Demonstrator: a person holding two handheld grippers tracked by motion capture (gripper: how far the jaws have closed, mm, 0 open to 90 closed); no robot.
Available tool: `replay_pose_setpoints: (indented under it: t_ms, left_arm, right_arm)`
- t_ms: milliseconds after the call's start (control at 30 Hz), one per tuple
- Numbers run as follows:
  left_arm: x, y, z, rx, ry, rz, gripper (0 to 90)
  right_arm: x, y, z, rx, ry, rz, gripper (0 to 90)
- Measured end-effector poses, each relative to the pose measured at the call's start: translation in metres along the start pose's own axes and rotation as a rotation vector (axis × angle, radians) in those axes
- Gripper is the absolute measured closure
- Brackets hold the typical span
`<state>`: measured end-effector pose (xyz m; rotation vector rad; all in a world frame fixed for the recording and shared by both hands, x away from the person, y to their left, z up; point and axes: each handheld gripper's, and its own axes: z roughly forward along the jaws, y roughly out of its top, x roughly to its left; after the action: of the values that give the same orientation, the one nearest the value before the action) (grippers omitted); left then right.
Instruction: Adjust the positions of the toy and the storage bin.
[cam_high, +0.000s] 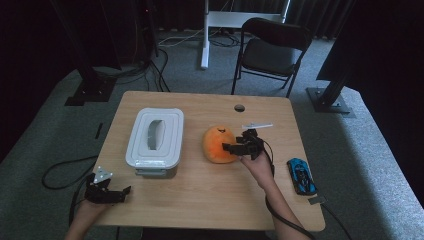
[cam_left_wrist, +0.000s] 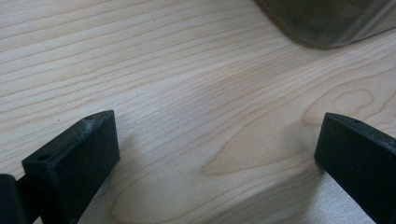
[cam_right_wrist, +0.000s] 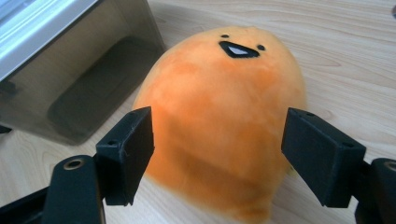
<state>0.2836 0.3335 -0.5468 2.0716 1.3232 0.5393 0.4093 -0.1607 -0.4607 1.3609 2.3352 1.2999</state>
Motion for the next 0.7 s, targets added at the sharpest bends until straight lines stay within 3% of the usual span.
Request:
replay_pose_setpoints:
  t_ms: [200, 400, 600, 700]
  left_arm:
    - [0.000, 0.000, 0.000, 0.000, 0.000, 0.000, 0.3]
    - [0.000, 0.000, 0.000, 0.000, 0.000, 0.000, 0.3]
    - [0.000, 0.000, 0.000, 0.000, 0.000, 0.000, 0.3]
    - [0.000, 0.000, 0.000, 0.000, 0.000, 0.000, 0.3]
  right_arm:
    - [0.009, 0.001, 0.022, 0.048, -0.042, -0.039, 25.0]
    - [0.014, -0.005, 0.033, 0.035, -0.078, -0.078, 24.8]
    - [0.015, -0.009, 0.035, 0.045, -0.065, -0.099, 21.1]
    - [0.012, -0.012, 0.036, 0.048, -0.062, -0.084, 20.6]
